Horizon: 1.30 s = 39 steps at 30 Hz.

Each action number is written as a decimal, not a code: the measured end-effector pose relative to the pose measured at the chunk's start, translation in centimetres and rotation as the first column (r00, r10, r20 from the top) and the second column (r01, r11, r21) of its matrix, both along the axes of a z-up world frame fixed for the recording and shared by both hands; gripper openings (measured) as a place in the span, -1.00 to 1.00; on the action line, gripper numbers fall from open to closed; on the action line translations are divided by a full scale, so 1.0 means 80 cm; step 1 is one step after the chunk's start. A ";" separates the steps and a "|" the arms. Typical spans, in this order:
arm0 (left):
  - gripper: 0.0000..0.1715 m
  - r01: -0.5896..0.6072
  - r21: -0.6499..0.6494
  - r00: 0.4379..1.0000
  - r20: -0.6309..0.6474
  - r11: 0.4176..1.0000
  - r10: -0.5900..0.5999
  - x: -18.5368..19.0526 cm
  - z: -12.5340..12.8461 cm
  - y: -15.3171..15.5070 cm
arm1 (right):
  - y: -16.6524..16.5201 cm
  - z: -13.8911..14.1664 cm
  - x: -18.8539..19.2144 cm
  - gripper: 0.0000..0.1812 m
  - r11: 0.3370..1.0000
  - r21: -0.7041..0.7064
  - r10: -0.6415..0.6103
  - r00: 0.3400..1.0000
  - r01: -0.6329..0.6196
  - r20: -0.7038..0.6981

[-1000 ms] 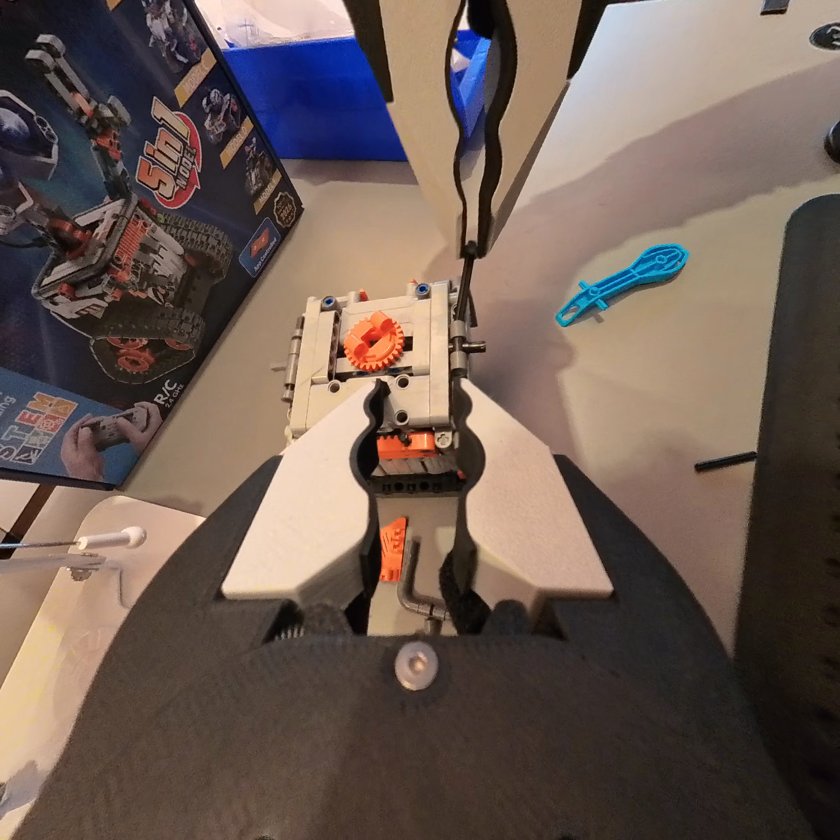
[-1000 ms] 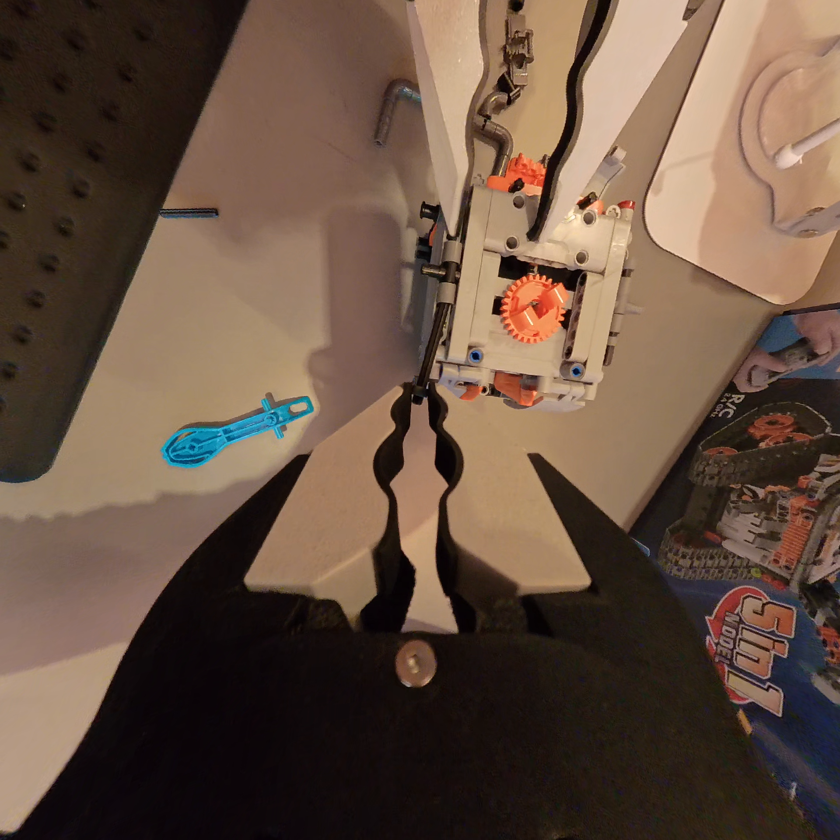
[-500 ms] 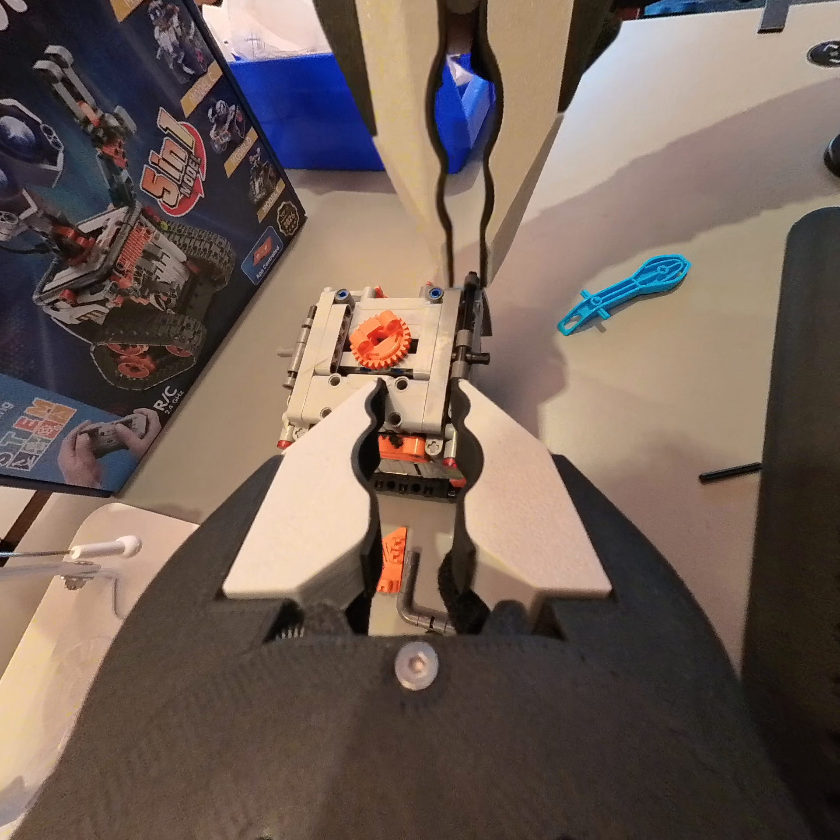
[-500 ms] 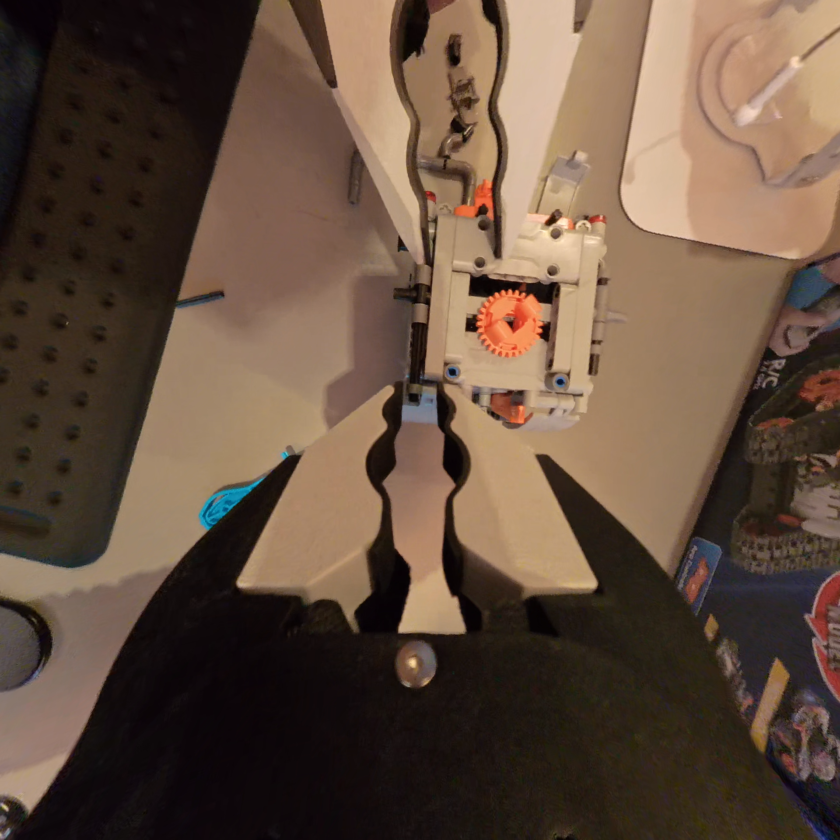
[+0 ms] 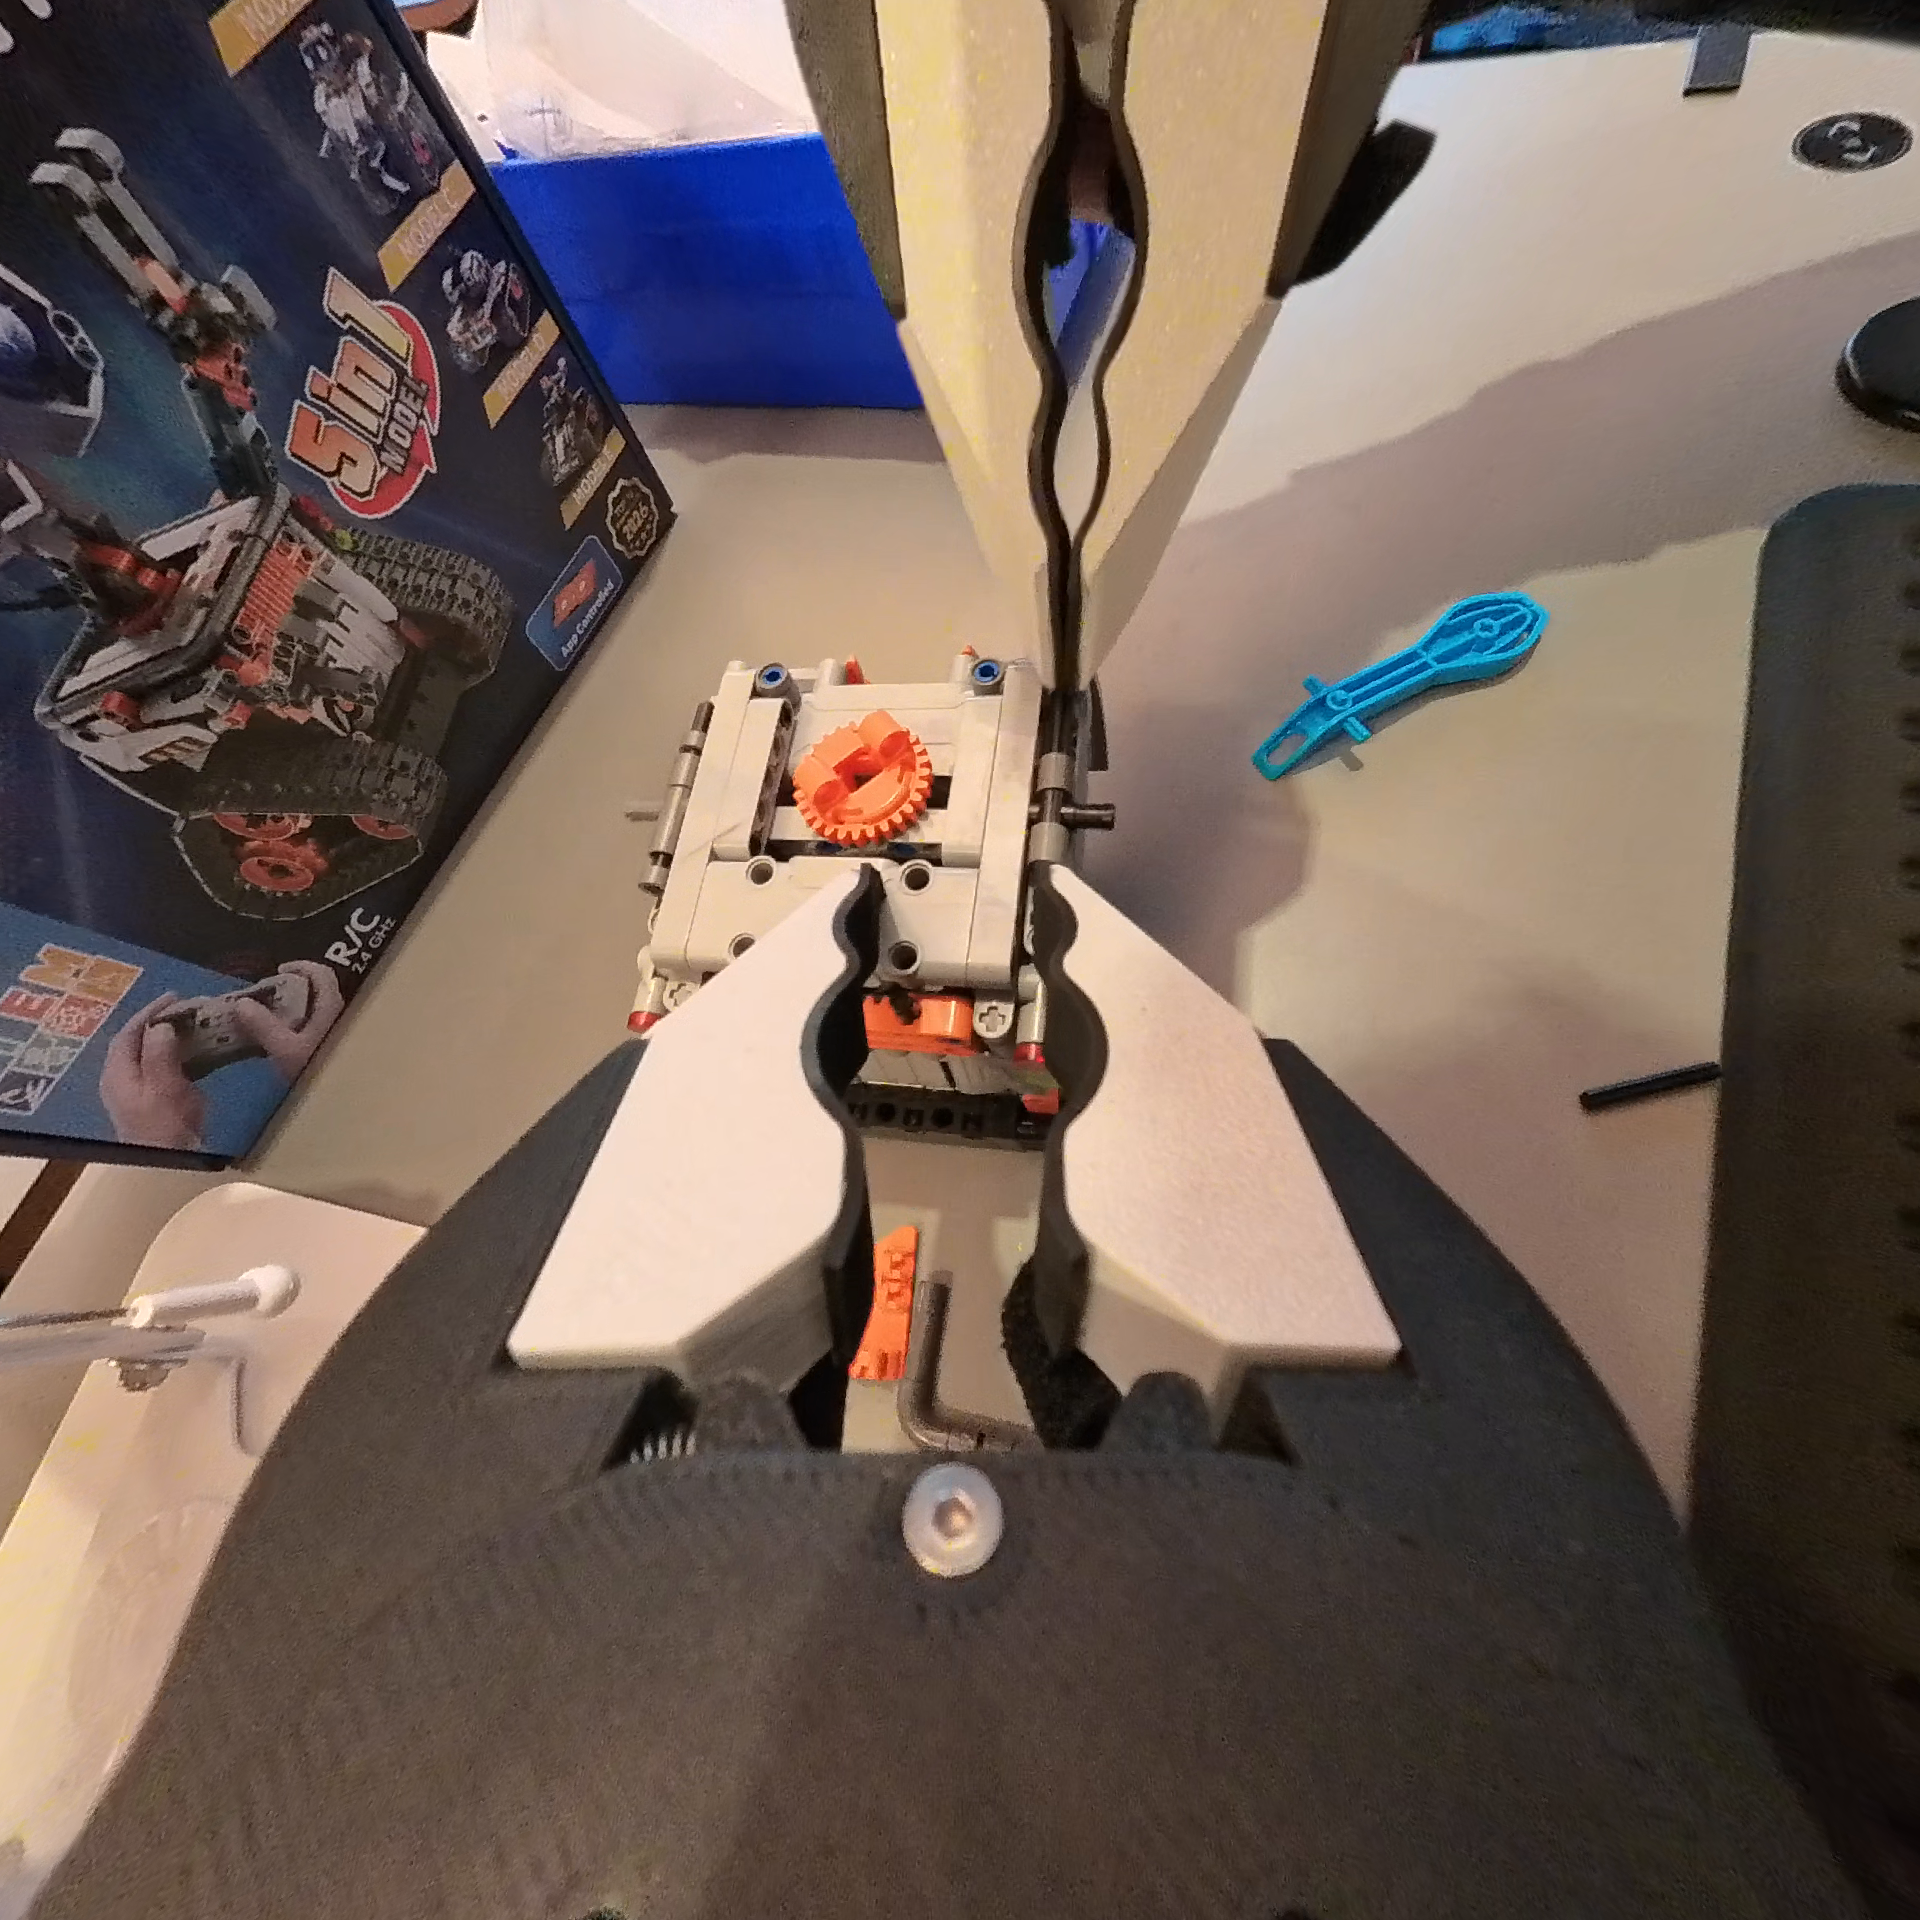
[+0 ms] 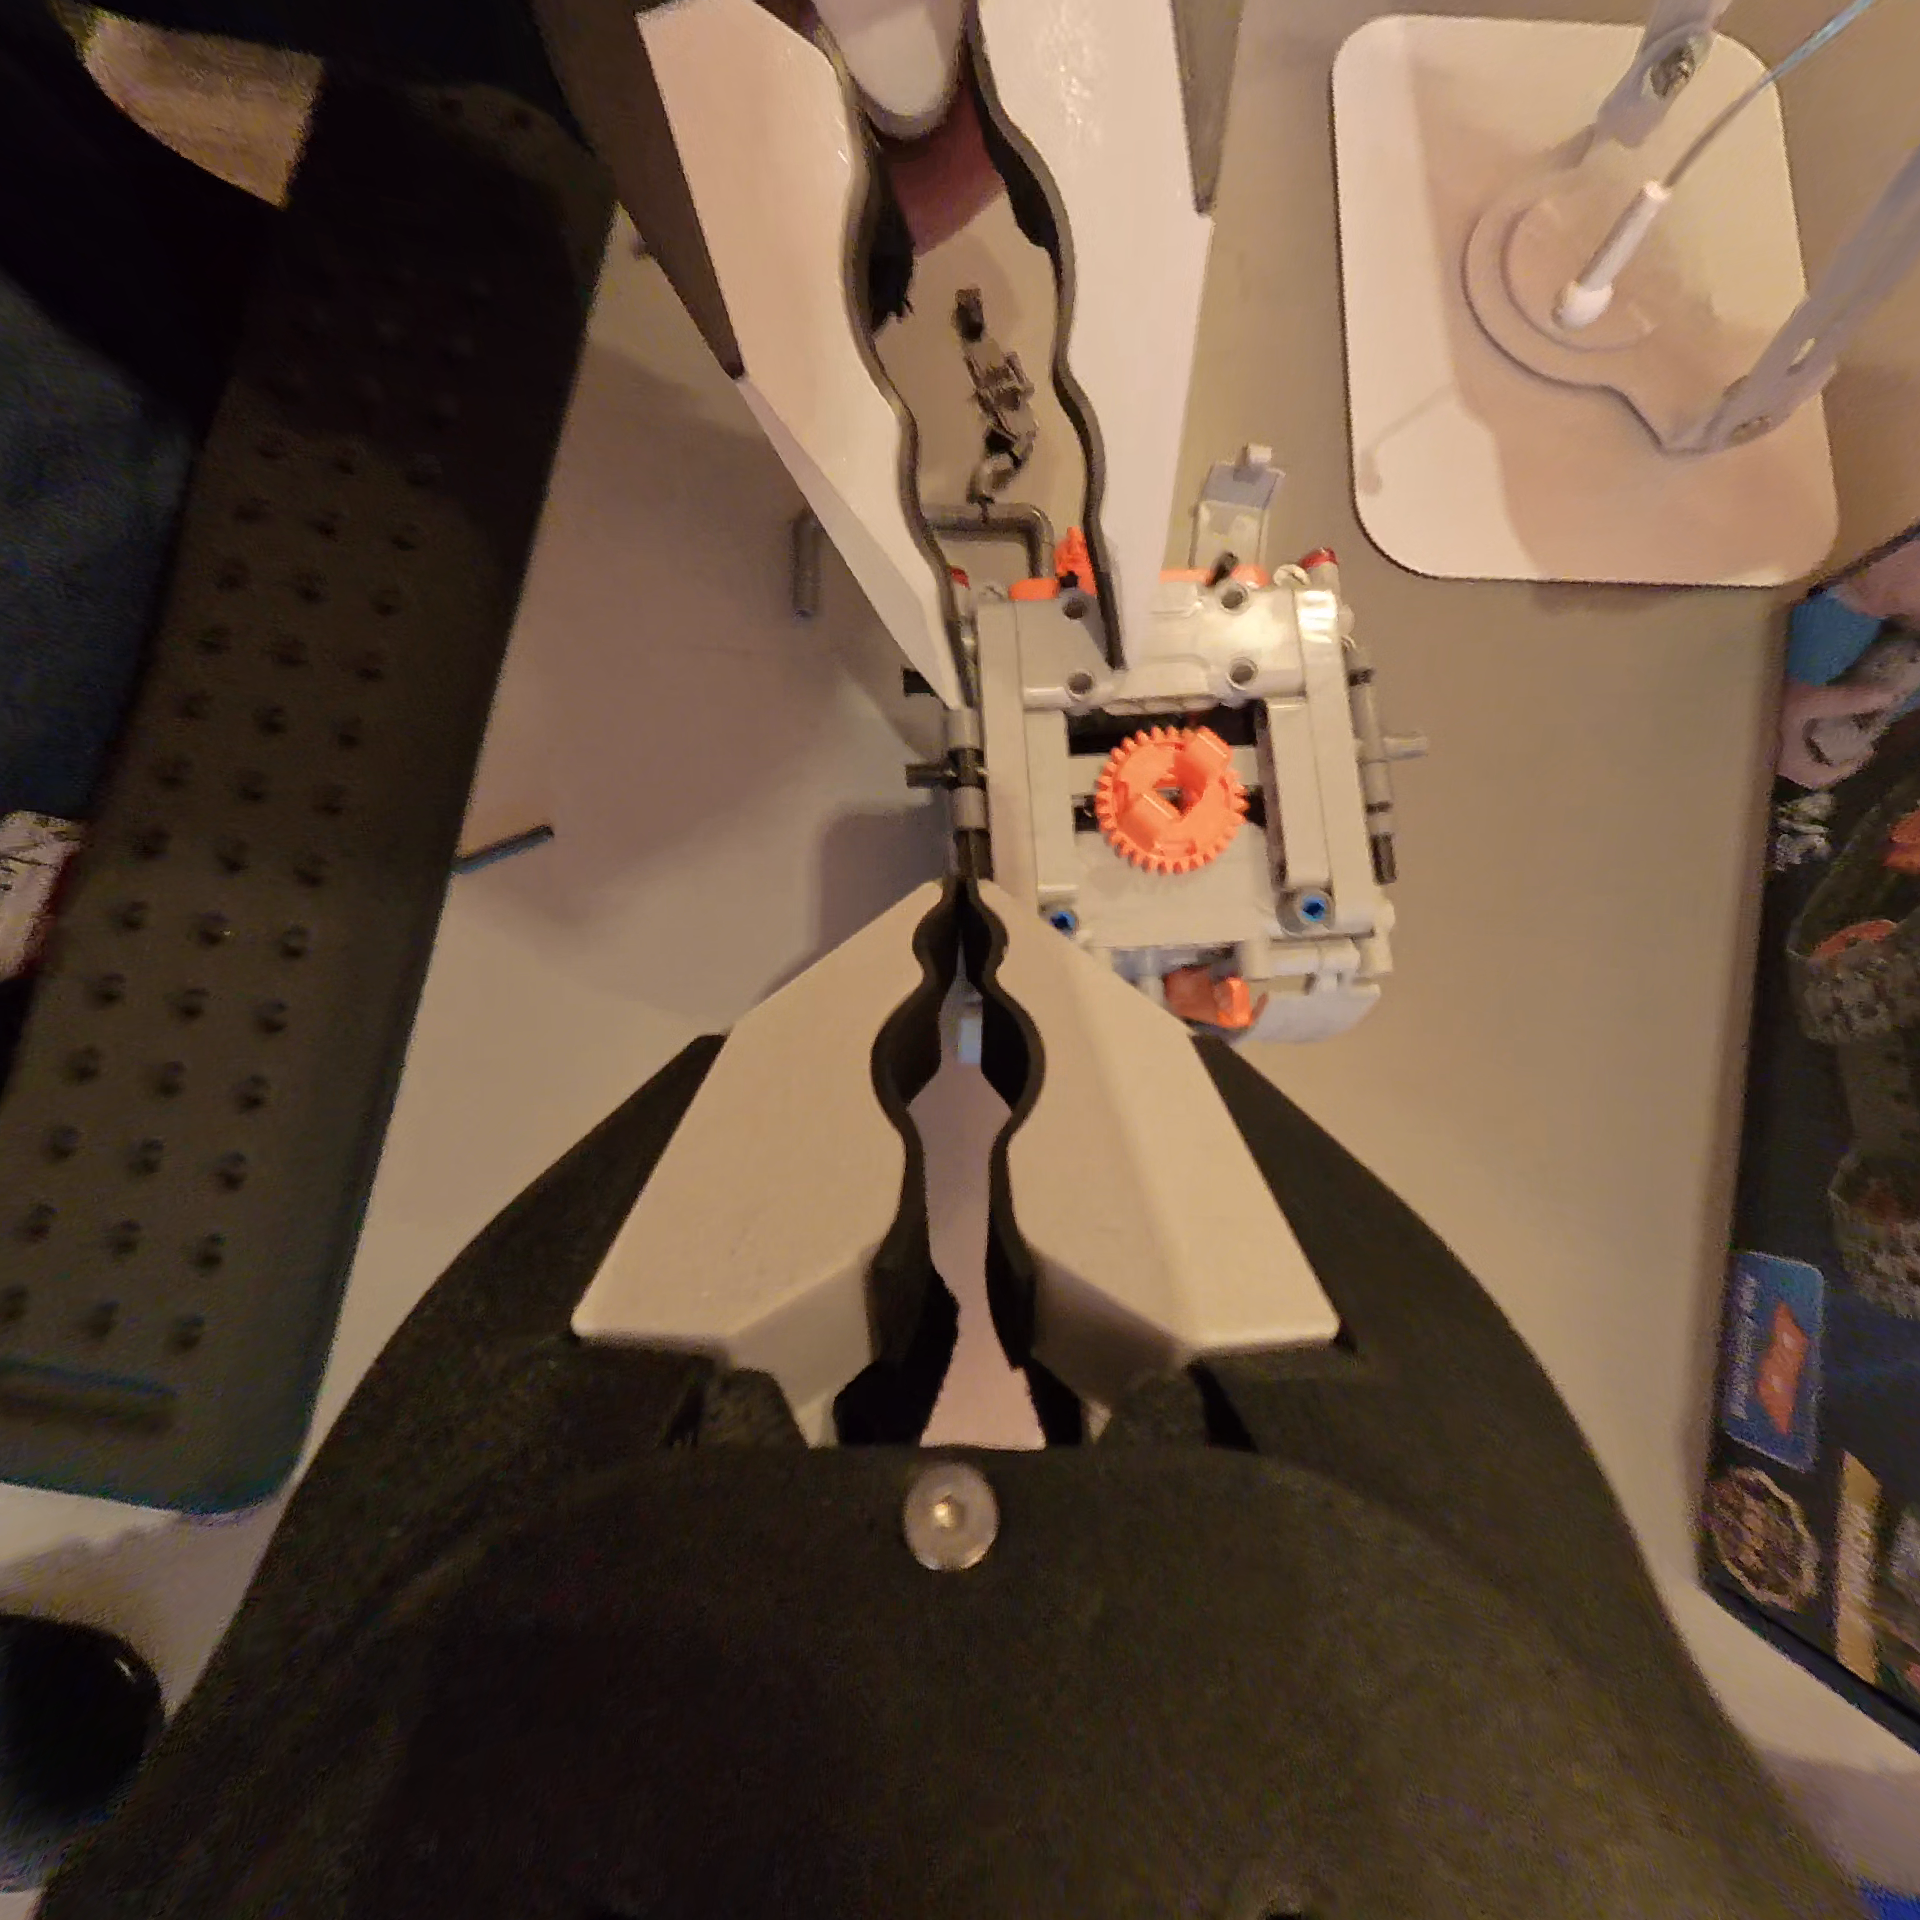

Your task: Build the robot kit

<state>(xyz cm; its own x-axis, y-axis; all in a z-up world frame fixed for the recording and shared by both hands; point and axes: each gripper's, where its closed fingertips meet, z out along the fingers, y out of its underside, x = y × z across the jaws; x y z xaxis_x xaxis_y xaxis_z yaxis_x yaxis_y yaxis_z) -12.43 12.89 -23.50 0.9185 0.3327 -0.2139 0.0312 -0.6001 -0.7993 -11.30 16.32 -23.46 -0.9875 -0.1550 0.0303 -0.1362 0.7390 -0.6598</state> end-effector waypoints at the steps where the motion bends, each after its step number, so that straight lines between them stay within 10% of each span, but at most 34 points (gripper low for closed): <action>1: -0.69 0.000 0.000 1.000 0.000 1.000 0.000 0.000 0.000 0.000 | -0.002 -0.001 0.003 -1.00 1.000 -0.005 0.005 1.000 -0.005 0.013; 39: -0.65 0.016 -0.014 1.000 0.010 1.000 -0.016 -0.001 0.000 0.000 | 0.014 0.000 -0.010 -1.00 0.982 -0.115 -0.140 0.983 0.153 0.117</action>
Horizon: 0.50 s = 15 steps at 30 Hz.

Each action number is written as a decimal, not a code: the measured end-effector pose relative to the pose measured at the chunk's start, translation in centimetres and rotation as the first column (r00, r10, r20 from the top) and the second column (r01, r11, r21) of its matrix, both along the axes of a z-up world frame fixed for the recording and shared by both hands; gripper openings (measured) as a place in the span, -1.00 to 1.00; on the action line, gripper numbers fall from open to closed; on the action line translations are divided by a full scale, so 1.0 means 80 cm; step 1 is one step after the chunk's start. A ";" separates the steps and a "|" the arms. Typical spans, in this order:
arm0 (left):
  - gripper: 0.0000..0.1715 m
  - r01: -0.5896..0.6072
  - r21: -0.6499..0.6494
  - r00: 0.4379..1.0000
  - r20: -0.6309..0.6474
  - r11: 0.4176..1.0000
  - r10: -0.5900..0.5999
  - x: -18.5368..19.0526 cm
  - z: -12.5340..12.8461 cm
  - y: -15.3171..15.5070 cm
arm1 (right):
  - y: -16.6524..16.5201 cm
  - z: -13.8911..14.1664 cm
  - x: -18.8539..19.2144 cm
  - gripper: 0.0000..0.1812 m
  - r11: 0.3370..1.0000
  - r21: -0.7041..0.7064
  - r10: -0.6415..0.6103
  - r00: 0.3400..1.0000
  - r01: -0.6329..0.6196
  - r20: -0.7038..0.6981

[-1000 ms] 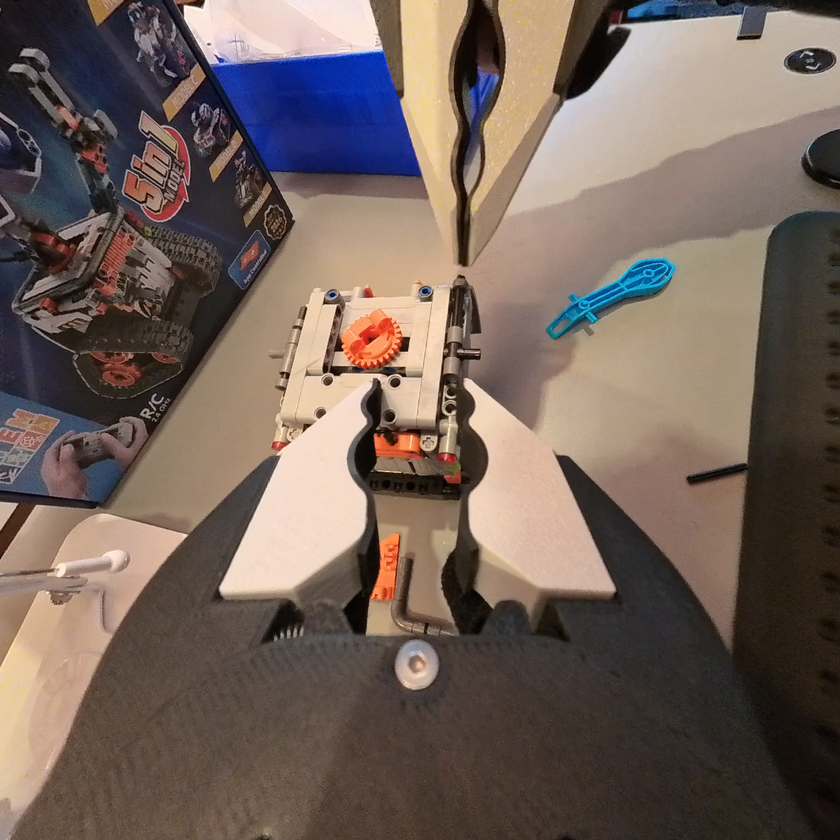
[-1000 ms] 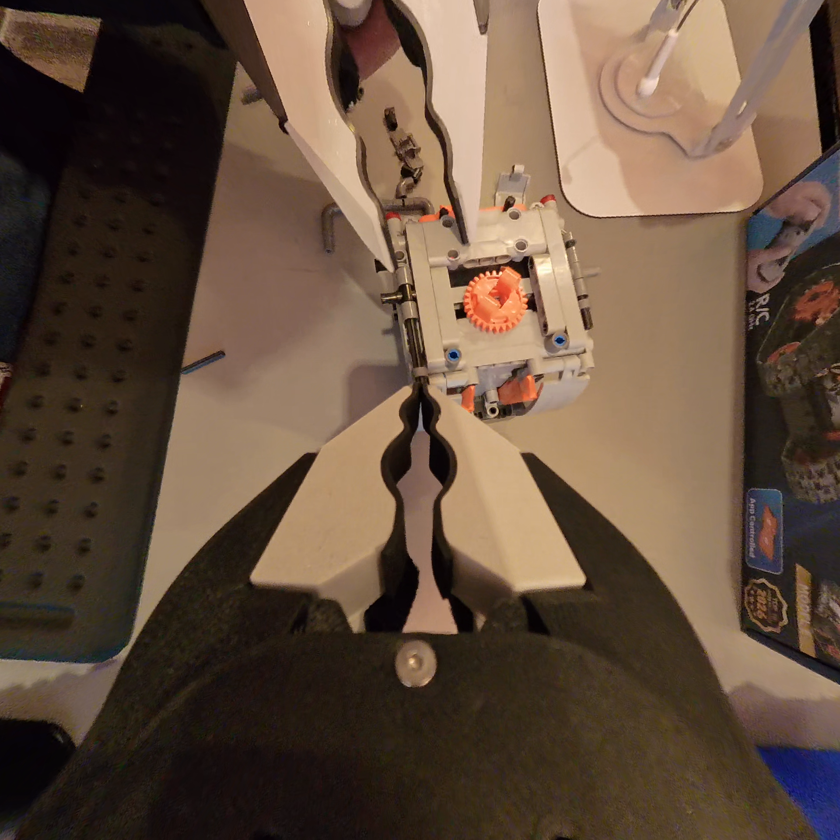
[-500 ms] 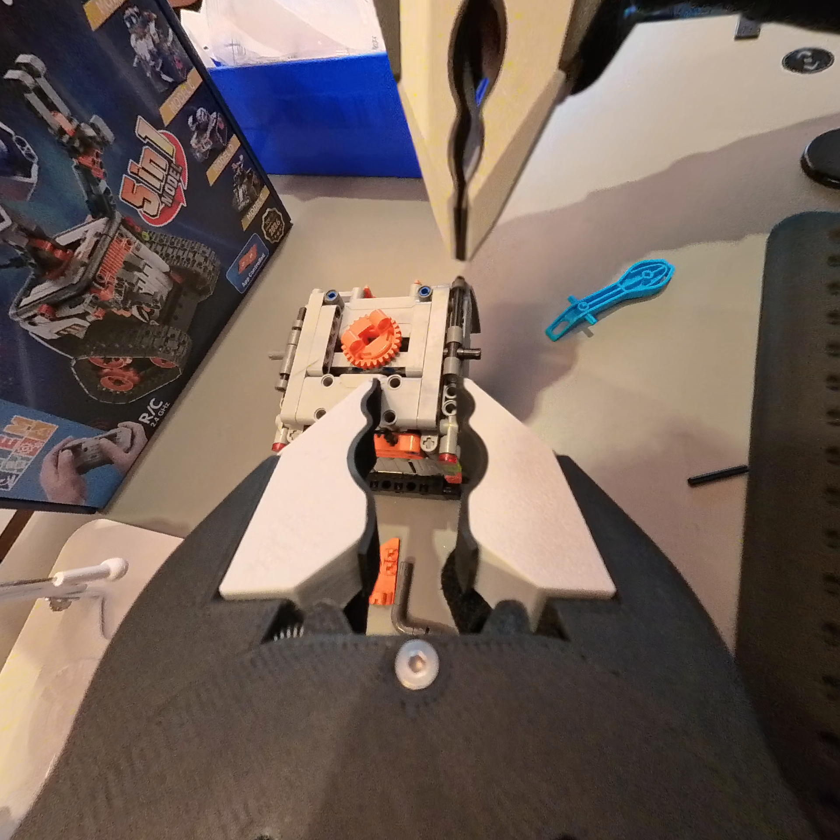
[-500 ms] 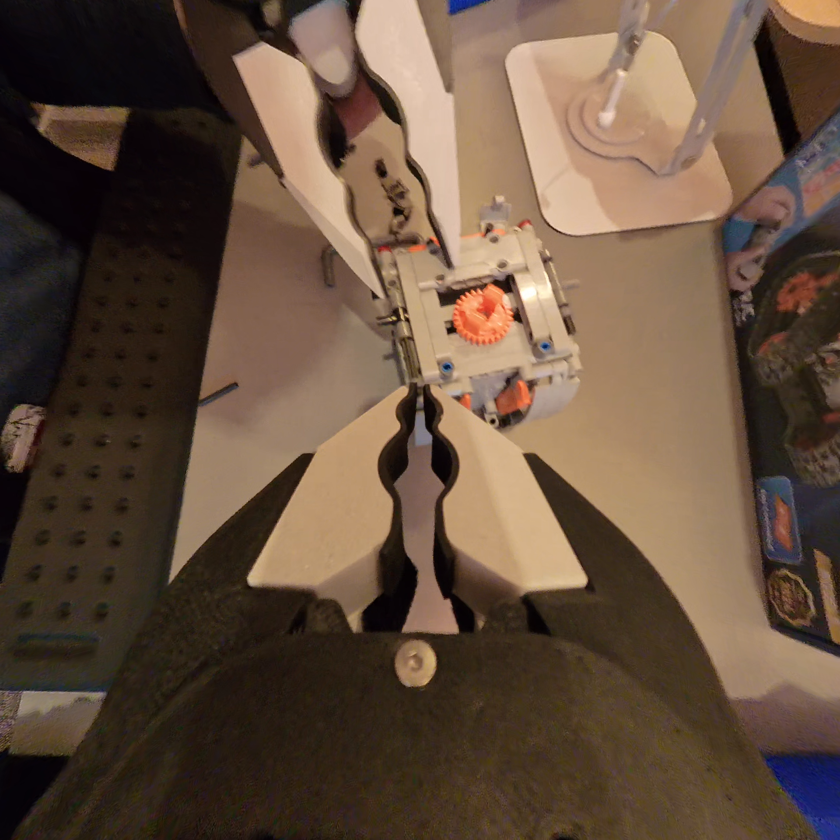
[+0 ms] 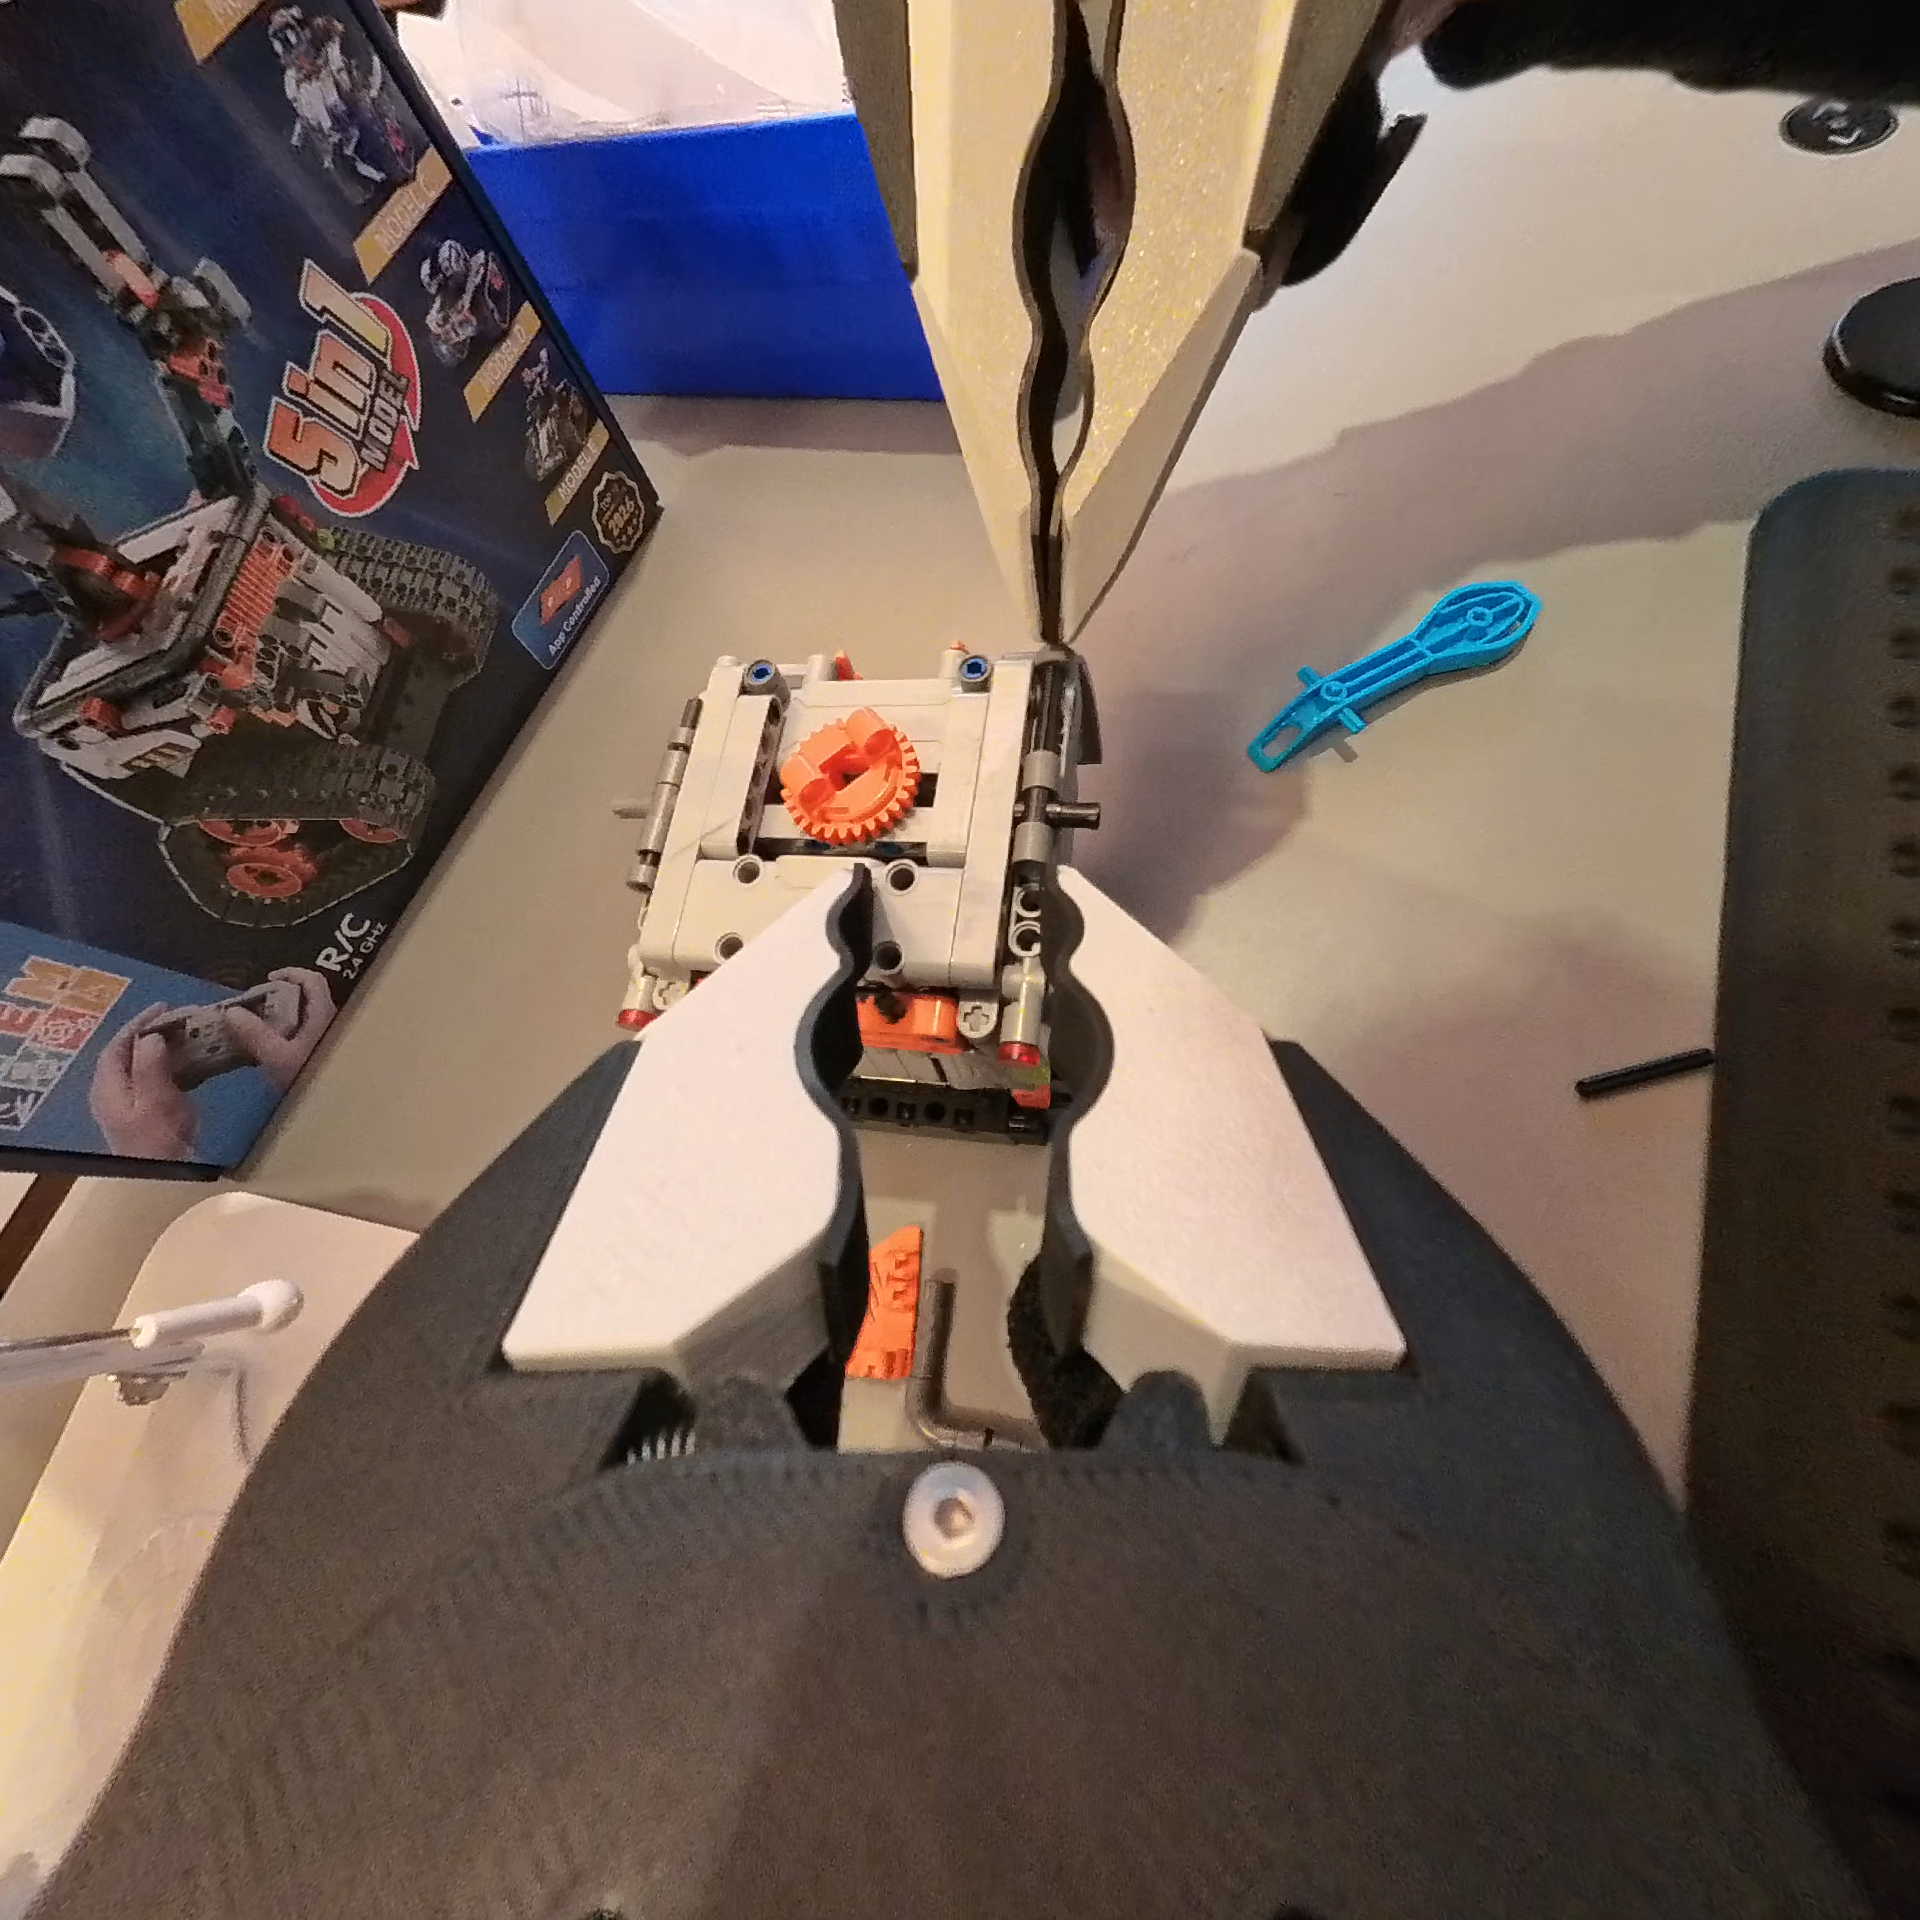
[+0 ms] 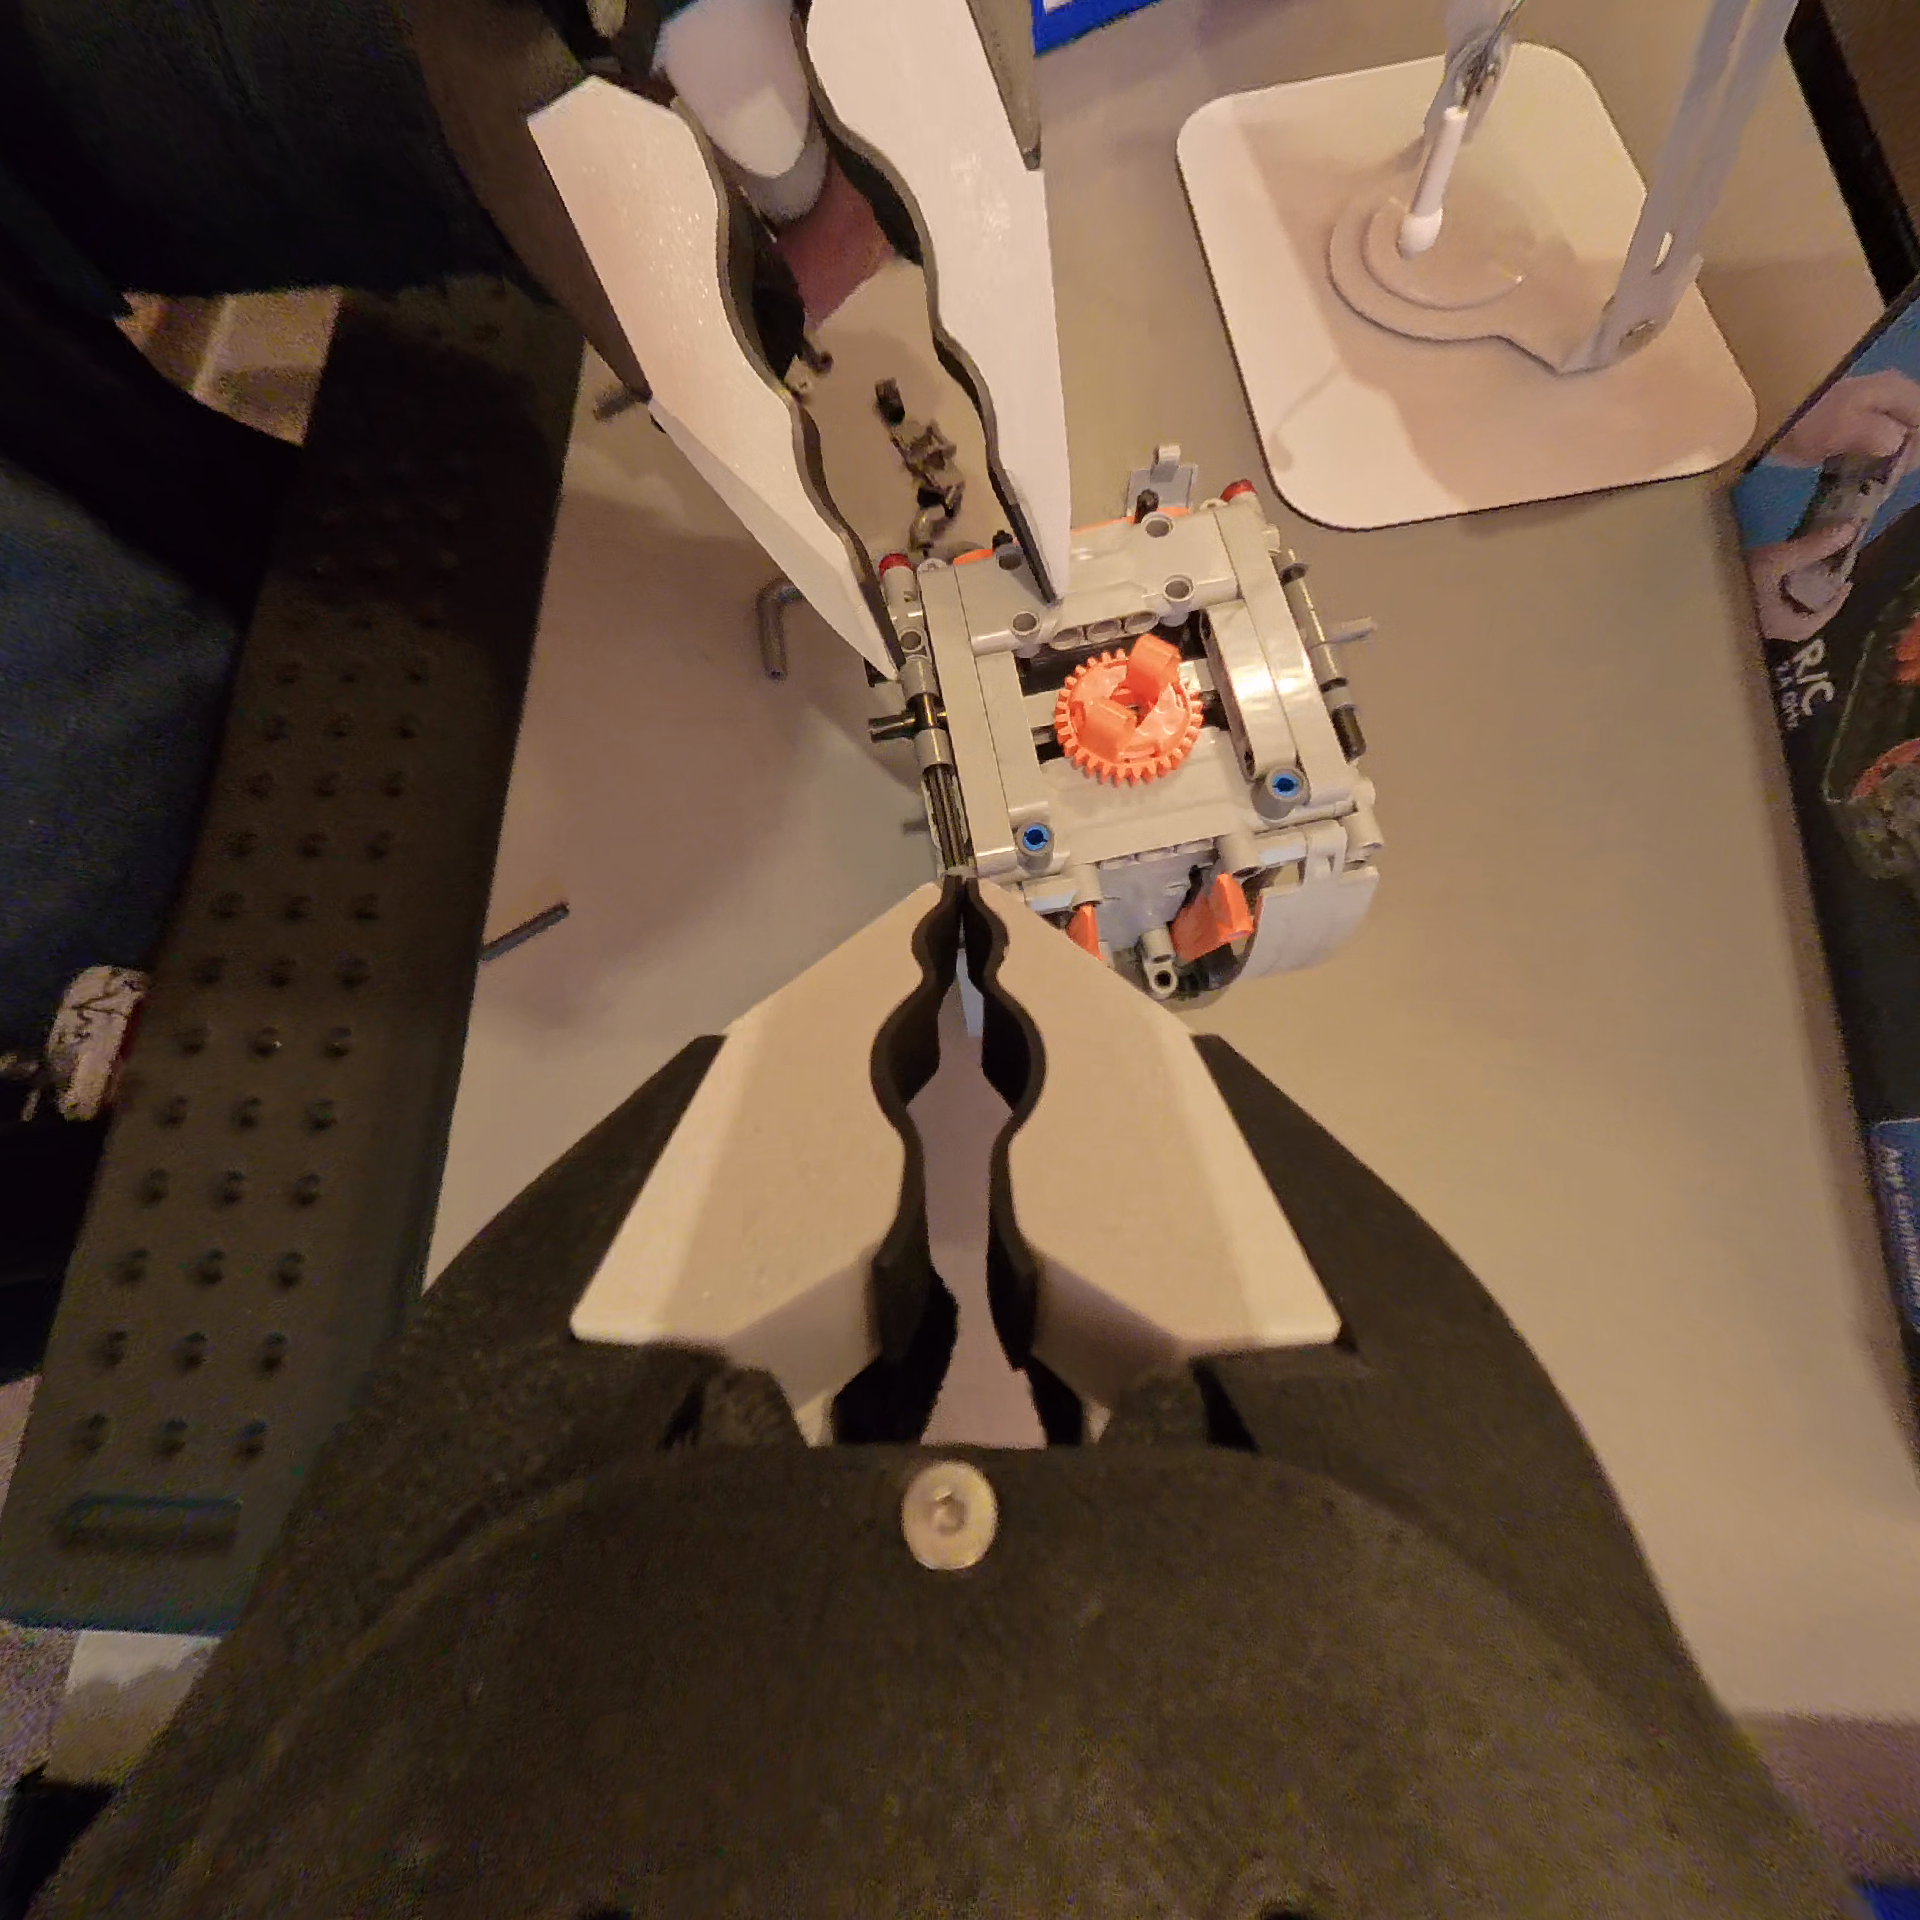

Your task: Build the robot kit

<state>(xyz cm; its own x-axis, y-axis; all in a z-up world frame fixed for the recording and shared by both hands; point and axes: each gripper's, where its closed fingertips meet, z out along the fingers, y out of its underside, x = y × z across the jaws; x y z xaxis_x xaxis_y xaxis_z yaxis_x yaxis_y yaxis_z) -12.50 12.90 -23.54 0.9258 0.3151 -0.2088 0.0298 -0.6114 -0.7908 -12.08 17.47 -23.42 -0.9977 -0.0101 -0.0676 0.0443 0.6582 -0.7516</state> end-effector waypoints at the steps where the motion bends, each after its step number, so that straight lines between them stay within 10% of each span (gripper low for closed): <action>1: -0.65 0.004 -0.005 1.000 -0.008 1.000 -0.004 0.000 0.000 0.000 | 0.001 0.000 0.000 -1.00 1.000 -0.016 -0.003 1.000 0.003 0.014; 15: -0.64 0.023 0.008 1.000 -0.016 1.000 -0.023 0.001 -0.001 0.004 | 0.001 0.001 0.006 -1.00 0.993 -0.121 0.012 1.000 -0.011 0.007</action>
